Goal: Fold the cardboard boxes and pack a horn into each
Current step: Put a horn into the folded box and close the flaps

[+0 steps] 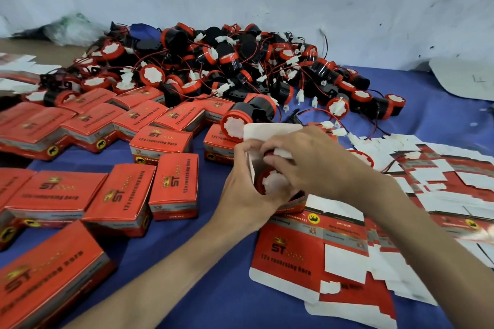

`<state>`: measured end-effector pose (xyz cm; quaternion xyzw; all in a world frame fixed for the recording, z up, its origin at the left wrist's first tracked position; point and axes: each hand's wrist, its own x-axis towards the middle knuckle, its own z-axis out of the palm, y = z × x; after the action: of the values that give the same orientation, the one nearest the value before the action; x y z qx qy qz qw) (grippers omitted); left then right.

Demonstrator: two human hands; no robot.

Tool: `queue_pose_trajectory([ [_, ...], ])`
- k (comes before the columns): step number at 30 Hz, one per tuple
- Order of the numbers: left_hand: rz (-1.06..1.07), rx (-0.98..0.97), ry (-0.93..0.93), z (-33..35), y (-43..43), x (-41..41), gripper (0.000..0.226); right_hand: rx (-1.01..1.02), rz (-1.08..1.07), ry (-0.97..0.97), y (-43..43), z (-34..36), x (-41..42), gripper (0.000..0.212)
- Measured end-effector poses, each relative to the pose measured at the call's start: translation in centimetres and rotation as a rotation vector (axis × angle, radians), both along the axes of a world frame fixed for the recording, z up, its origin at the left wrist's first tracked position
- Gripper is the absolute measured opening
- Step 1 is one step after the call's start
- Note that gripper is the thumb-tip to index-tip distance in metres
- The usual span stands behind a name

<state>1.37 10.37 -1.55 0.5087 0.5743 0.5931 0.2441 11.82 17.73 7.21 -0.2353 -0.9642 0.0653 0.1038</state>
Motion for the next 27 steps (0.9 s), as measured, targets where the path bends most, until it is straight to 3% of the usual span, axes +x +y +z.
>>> queue_pose_trajectory([
  [4,0.02,0.014,0.046,-0.3,0.1,-0.2,0.066,-0.161,0.069,-0.059,-0.8,-0.5,-0.5,0.023],
  [8,0.01,0.037,0.062,-0.4,0.2,-0.4,0.068,-0.158,0.111,-0.202,-0.6,-0.2,-0.3,0.017],
  [11,-0.015,0.037,0.022,-0.3,0.3,-0.5,0.067,-0.115,0.098,-0.248,-0.2,-0.2,-0.1,0.026],
  [17,-0.054,0.038,-0.005,-0.6,0.5,-0.8,0.068,0.008,0.086,-0.206,-0.6,-1.1,-0.6,0.03],
  [21,-0.095,0.071,0.024,-0.9,0.5,-0.8,0.075,-0.037,0.173,-0.212,-0.2,-0.7,-0.4,0.017],
  [27,-0.11,0.05,0.035,-0.7,0.4,-1.0,0.078,-0.09,0.141,-0.18,0.1,-0.7,-0.3,0.019],
])
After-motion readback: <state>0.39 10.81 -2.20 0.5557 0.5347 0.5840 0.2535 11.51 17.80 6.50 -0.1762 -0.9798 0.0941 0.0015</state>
